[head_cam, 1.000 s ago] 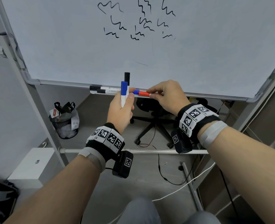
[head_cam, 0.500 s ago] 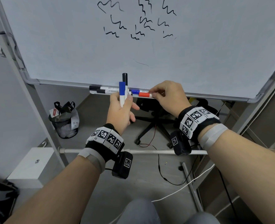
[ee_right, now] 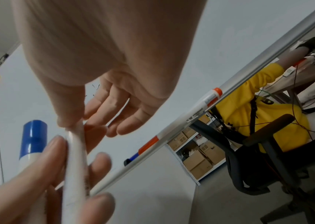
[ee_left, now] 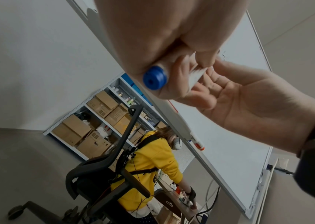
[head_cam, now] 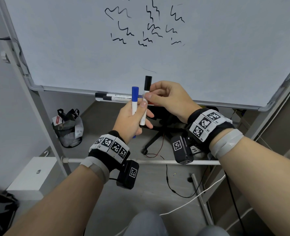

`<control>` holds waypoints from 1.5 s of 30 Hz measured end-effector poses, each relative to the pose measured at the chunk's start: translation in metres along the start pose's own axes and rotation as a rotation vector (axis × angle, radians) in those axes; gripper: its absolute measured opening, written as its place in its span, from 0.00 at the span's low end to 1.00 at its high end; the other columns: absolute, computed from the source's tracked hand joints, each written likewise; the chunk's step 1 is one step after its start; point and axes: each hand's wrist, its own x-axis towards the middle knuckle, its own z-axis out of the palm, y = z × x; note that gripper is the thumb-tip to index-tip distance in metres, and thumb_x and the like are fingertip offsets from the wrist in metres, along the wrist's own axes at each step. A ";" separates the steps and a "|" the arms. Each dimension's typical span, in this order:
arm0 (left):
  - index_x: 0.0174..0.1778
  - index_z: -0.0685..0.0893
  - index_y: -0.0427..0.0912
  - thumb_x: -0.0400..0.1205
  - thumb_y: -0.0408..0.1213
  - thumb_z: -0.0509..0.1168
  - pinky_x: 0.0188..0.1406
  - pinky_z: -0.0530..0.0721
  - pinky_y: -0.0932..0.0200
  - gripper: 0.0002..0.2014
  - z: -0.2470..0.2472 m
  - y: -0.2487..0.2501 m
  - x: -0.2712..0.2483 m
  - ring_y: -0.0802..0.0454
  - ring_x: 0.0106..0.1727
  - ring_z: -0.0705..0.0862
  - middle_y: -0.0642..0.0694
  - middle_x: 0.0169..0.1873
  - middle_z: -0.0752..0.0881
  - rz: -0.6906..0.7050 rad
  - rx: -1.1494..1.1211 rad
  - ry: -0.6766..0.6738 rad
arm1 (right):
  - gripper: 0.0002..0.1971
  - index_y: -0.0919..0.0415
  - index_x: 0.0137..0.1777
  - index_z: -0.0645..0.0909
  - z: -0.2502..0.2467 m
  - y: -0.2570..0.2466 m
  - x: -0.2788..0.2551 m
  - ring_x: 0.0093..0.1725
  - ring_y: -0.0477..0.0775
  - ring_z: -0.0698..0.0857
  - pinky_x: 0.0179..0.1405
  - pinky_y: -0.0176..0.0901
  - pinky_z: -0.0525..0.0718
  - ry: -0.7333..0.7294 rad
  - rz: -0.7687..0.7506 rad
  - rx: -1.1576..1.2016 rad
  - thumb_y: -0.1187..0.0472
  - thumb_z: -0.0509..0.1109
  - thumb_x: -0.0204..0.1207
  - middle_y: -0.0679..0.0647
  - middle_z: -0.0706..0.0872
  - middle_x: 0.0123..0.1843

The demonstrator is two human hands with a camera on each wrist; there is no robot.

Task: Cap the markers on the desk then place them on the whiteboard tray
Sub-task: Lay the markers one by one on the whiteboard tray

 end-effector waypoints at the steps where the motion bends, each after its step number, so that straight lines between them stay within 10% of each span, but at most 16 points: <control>1: 0.60 0.82 0.49 0.90 0.50 0.61 0.17 0.65 0.63 0.11 0.000 0.001 0.000 0.45 0.34 0.90 0.40 0.47 0.91 0.001 0.011 0.003 | 0.12 0.58 0.58 0.87 -0.001 -0.001 0.000 0.50 0.51 0.94 0.64 0.54 0.90 0.014 -0.008 0.021 0.57 0.81 0.78 0.58 0.96 0.49; 5: 0.67 0.78 0.48 0.91 0.48 0.59 0.18 0.67 0.60 0.13 0.002 -0.005 0.004 0.49 0.41 0.89 0.47 0.51 0.88 0.001 0.056 0.080 | 0.09 0.57 0.57 0.86 -0.010 -0.004 0.005 0.46 0.52 0.93 0.60 0.54 0.93 0.207 -0.056 0.073 0.61 0.81 0.79 0.63 0.94 0.50; 9: 0.65 0.74 0.49 0.90 0.51 0.60 0.19 0.71 0.62 0.12 0.002 -0.009 0.008 0.46 0.42 0.80 0.48 0.48 0.82 -0.047 0.047 0.158 | 0.09 0.50 0.58 0.90 -0.026 0.004 0.018 0.45 0.50 0.91 0.51 0.40 0.91 0.358 -0.118 -0.229 0.55 0.78 0.80 0.48 0.93 0.49; 13: 0.58 0.72 0.52 0.91 0.53 0.55 0.19 0.65 0.60 0.10 0.002 -0.013 0.015 0.52 0.33 0.74 0.45 0.49 0.77 -0.116 -0.073 0.188 | 0.10 0.50 0.60 0.94 -0.032 0.015 0.021 0.42 0.39 0.86 0.43 0.19 0.79 0.311 -0.108 -0.426 0.57 0.78 0.81 0.44 0.94 0.49; 24: 0.53 0.77 0.47 0.93 0.44 0.51 0.24 0.72 0.56 0.11 -0.005 -0.023 0.023 0.56 0.28 0.73 0.48 0.37 0.76 -0.052 -0.073 0.211 | 0.09 0.54 0.57 0.95 -0.023 0.029 0.025 0.51 0.43 0.90 0.57 0.27 0.85 0.157 -0.063 -0.565 0.59 0.80 0.79 0.50 0.96 0.52; 31: 0.57 0.79 0.41 0.93 0.44 0.51 0.24 0.73 0.56 0.14 -0.007 -0.026 0.022 0.55 0.28 0.72 0.47 0.35 0.76 -0.024 -0.053 0.225 | 0.10 0.55 0.60 0.95 -0.022 0.036 0.023 0.52 0.39 0.87 0.50 0.12 0.72 0.155 -0.046 -0.583 0.60 0.80 0.80 0.51 0.96 0.57; 36: 0.60 0.83 0.38 0.93 0.45 0.53 0.26 0.80 0.57 0.16 -0.008 -0.027 0.022 0.54 0.32 0.77 0.49 0.38 0.79 0.027 0.027 0.234 | 0.11 0.54 0.61 0.94 -0.023 0.034 0.020 0.55 0.44 0.90 0.61 0.26 0.81 0.189 -0.066 -0.561 0.60 0.80 0.79 0.49 0.96 0.56; 40: 0.59 0.88 0.44 0.93 0.46 0.53 0.35 0.85 0.52 0.18 -0.010 -0.027 0.020 0.53 0.35 0.79 0.50 0.38 0.79 0.077 0.114 0.210 | 0.09 0.52 0.58 0.95 -0.023 0.030 0.017 0.49 0.43 0.88 0.49 0.18 0.76 0.269 -0.138 -0.528 0.57 0.79 0.79 0.45 0.94 0.50; 45: 0.59 0.90 0.48 0.92 0.46 0.56 0.37 0.79 0.67 0.16 -0.014 -0.021 0.016 0.60 0.33 0.78 0.60 0.30 0.81 0.184 0.220 0.255 | 0.09 0.50 0.53 0.95 -0.004 0.010 0.008 0.43 0.49 0.90 0.50 0.40 0.89 0.134 -0.117 -0.327 0.48 0.79 0.78 0.45 0.95 0.46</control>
